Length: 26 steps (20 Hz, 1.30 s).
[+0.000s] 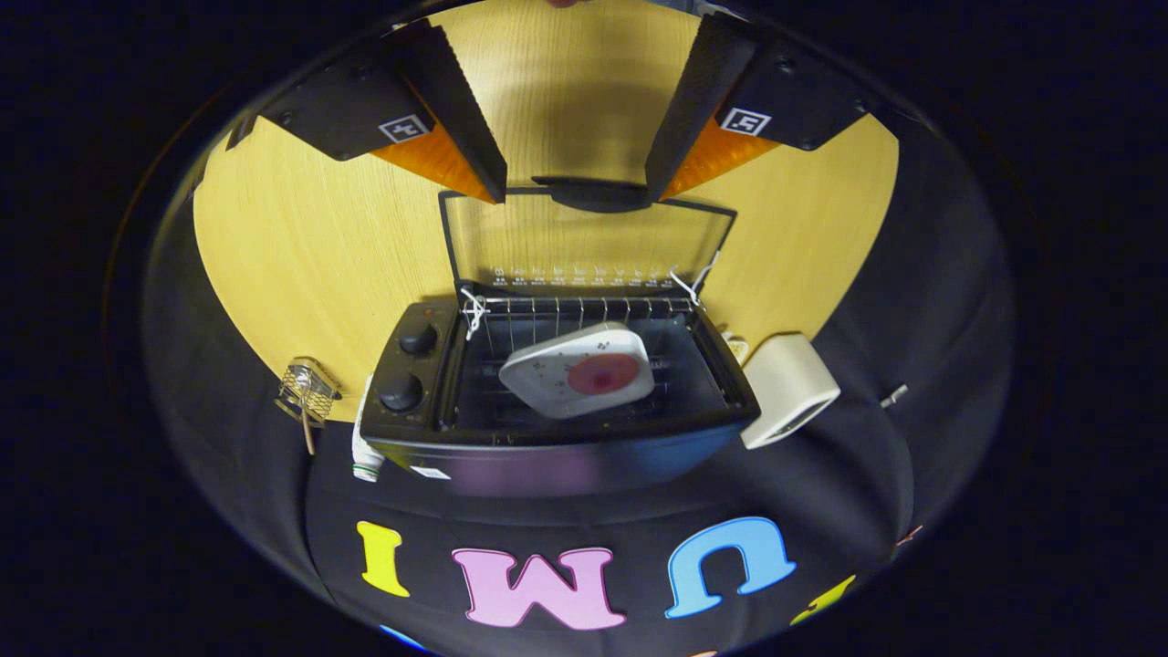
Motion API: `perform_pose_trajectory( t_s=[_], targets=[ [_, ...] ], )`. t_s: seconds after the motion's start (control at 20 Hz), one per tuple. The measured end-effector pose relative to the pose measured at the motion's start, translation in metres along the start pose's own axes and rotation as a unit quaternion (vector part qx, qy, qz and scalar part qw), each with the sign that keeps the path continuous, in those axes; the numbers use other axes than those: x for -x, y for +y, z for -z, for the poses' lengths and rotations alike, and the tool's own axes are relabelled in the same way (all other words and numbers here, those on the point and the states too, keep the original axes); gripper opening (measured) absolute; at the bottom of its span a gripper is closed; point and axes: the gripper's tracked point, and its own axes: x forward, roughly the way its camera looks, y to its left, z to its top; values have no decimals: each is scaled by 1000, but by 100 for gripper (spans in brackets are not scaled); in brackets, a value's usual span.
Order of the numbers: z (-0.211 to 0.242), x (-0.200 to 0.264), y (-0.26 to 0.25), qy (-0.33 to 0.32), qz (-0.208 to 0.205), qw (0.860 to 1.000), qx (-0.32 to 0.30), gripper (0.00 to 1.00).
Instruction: Open the toaster oven, put the food inside, and close the toaster oven door.
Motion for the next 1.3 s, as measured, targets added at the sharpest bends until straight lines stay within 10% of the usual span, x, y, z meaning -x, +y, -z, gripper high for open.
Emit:
perform_pose_trajectory(
  t_s=[0.7,1.3],
  targets=[
    [55,-62,0,62,46,994,75,100],
    [23,-46,5,16,9,996,92,99]
  ],
)
